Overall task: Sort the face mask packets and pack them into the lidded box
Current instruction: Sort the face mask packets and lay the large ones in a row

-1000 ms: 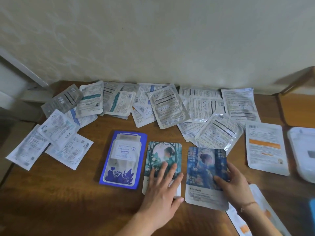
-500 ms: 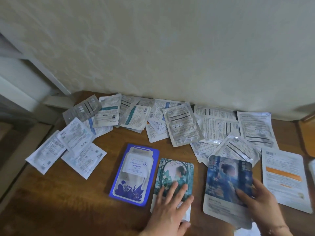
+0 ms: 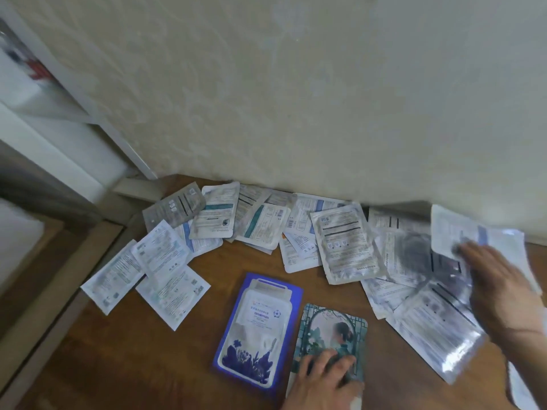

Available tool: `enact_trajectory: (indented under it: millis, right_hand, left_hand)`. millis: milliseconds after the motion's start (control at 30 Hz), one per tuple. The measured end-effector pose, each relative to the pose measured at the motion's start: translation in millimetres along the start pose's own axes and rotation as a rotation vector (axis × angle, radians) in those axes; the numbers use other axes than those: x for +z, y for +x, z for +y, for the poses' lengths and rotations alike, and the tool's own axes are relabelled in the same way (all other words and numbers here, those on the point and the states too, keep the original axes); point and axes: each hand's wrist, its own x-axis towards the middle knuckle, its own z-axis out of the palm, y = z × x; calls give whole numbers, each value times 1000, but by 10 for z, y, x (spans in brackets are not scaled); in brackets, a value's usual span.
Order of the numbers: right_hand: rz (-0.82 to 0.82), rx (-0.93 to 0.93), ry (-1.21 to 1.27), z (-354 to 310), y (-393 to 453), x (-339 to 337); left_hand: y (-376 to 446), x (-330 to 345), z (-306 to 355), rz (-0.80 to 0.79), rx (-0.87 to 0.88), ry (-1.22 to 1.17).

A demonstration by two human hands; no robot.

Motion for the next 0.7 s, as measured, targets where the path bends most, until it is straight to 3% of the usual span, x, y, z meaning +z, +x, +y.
enact_trajectory:
  millis: [67,100,133,167,233,333,433,567,700]
  right_hand:
    - [-183,-36,-198,-24,29,246]
    - [-203,-46,-209,-44,4,290]
    - [-225,-33,-179,15,13,391]
    - [-212,-33,-166,-20,-14,397]
    - [-80,-4,-74,-158,7,389]
    - [69,-49,165,-677,46,371]
    - [48,-184,386,-1305,34,362]
    - [-5,-156,611,-1895,-24,446]
    - [-111,-126,674,-2246,-39,584]
  left_hand:
    - [-269,-1290,-20,-5,94,-108]
    - [-376,-2014,76,44,51,-380]
    - [-681,-2558,-112,192,66,-269]
    - [-116,-2426,-292,331,-39,-307]
    - [130,-2656,-714,275,-291,-314]
    - [511,-2772,-1170,173,-384,-79]
    - [699,-2728,-1414,144,-345,-18]
    - [641,-2621,-1504,117,-173,-33]
    - [601,-2550,-1577,258,-93,-20]
